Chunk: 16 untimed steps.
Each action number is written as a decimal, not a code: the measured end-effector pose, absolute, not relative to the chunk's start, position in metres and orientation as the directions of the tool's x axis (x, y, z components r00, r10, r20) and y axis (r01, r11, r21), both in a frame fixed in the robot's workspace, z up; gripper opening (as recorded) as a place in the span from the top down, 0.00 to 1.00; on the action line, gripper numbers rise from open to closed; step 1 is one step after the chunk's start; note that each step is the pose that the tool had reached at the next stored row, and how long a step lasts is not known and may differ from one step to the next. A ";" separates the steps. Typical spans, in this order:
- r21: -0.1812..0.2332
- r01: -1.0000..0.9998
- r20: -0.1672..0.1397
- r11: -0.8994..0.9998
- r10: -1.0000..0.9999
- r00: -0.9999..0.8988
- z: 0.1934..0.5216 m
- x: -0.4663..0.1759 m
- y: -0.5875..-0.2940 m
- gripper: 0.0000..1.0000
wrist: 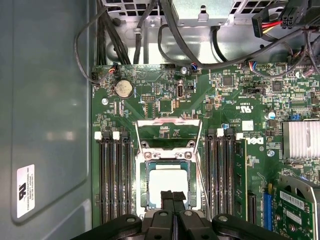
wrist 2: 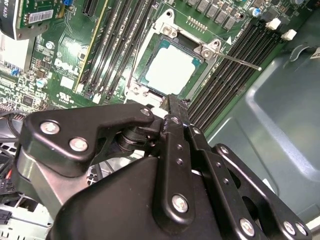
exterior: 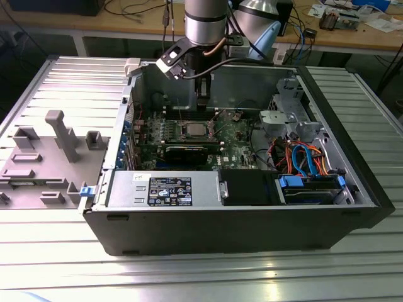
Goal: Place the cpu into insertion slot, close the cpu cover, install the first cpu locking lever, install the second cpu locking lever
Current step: 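Close the cpu cover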
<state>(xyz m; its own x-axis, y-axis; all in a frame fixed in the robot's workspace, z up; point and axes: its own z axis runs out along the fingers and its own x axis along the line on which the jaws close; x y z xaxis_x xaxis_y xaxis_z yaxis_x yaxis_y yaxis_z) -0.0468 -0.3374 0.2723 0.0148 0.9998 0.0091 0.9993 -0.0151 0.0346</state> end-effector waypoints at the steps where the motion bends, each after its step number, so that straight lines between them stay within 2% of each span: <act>1: 0.035 0.999 0.009 -0.015 1.000 0.015 0.272 -0.046 -0.337 0.89; 11: 0.035 0.999 0.009 -0.015 1.000 0.015 0.272 -0.046 -0.337 0.89; 16: 0.035 0.999 0.009 -0.015 1.000 0.015 0.282 -0.046 -0.337 0.89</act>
